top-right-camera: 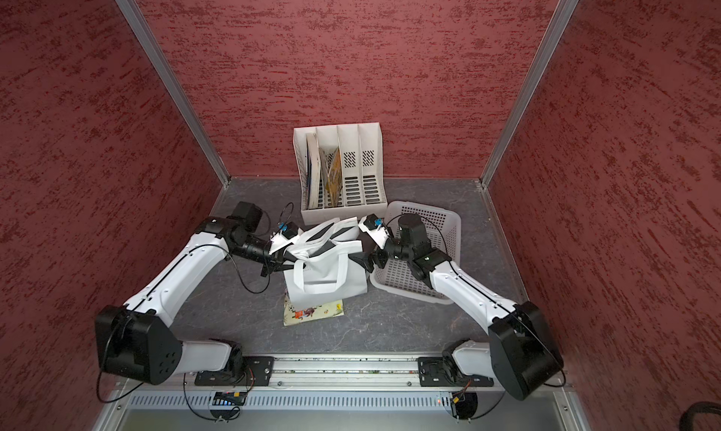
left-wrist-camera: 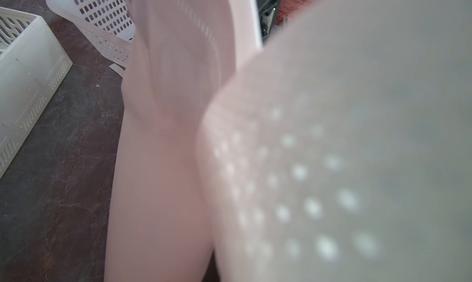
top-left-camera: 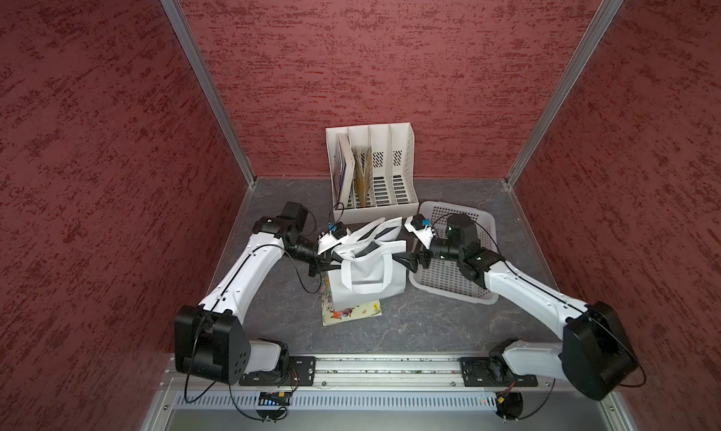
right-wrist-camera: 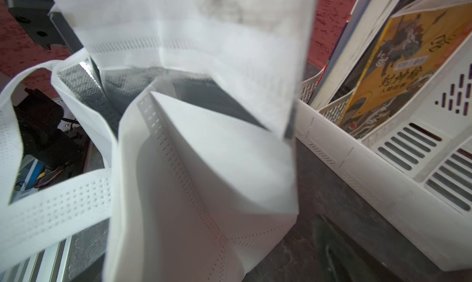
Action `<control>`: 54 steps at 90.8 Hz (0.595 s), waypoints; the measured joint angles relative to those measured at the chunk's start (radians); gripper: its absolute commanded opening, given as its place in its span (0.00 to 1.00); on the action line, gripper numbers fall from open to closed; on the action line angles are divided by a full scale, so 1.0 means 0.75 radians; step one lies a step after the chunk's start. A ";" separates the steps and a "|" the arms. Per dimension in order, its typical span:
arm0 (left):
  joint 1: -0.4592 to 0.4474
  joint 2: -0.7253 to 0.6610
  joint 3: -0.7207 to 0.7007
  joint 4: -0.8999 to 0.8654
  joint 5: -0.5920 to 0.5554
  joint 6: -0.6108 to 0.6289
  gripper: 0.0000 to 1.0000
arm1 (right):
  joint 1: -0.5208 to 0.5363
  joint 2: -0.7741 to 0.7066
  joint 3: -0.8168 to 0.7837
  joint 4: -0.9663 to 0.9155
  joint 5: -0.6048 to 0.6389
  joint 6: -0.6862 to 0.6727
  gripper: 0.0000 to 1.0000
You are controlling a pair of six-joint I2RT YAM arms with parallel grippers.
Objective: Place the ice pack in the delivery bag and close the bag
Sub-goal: Close the delivery bag at the center of the board.
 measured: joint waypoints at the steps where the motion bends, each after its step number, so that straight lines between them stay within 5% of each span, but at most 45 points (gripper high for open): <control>1: -0.001 0.000 0.002 -0.003 -0.002 0.001 0.03 | -0.003 0.008 0.009 -0.003 -0.016 -0.008 0.98; 20: 0.004 -0.001 0.024 -0.035 -0.030 -0.001 0.03 | -0.014 0.052 0.096 -0.016 -0.242 -0.036 0.93; 54: 0.045 0.015 0.040 -0.041 -0.030 -0.016 0.06 | -0.022 0.023 0.115 -0.035 -0.417 0.018 0.55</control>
